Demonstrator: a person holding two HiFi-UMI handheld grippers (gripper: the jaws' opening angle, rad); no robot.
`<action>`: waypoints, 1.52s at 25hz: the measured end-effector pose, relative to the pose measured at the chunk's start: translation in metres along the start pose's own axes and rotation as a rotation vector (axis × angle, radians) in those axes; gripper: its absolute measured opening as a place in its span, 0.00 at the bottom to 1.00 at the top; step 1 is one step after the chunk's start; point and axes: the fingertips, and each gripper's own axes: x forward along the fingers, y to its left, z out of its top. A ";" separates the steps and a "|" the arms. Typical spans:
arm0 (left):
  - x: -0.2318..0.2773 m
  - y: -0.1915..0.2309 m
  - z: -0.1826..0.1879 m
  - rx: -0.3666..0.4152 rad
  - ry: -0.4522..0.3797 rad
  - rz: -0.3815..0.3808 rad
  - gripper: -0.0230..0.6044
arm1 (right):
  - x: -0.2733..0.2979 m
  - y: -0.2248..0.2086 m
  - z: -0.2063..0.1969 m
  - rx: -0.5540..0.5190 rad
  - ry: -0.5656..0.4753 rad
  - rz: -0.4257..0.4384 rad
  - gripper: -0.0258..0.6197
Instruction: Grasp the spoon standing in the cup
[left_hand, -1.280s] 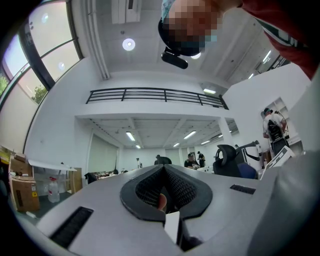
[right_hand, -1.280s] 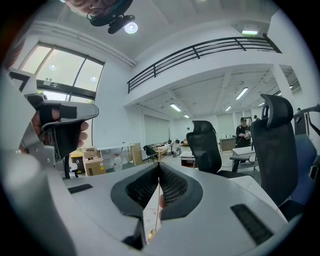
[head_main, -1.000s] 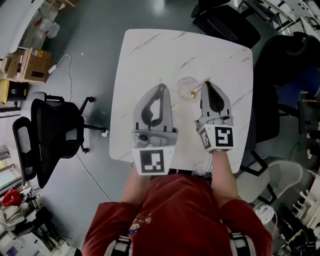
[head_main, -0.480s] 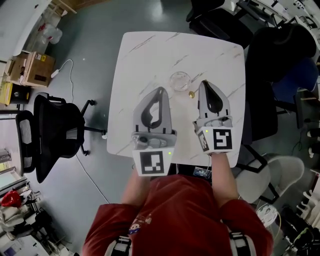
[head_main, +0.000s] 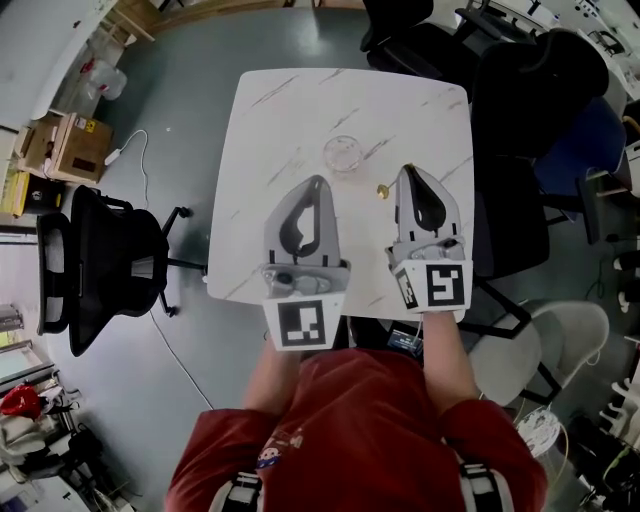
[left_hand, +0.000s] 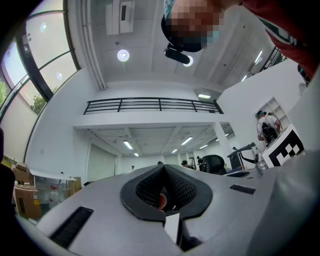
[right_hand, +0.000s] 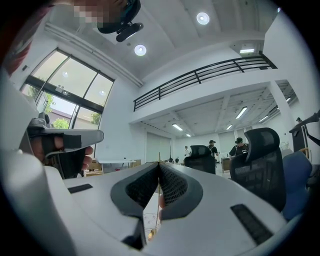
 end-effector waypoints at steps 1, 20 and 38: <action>-0.002 -0.002 0.003 -0.001 -0.003 0.002 0.05 | -0.004 0.000 0.005 -0.004 -0.009 0.003 0.06; -0.045 -0.037 0.039 0.000 -0.045 0.030 0.05 | -0.078 -0.005 0.067 -0.091 -0.114 0.005 0.06; -0.070 -0.057 0.056 0.064 -0.070 0.010 0.05 | -0.117 -0.002 0.092 -0.149 -0.175 0.034 0.06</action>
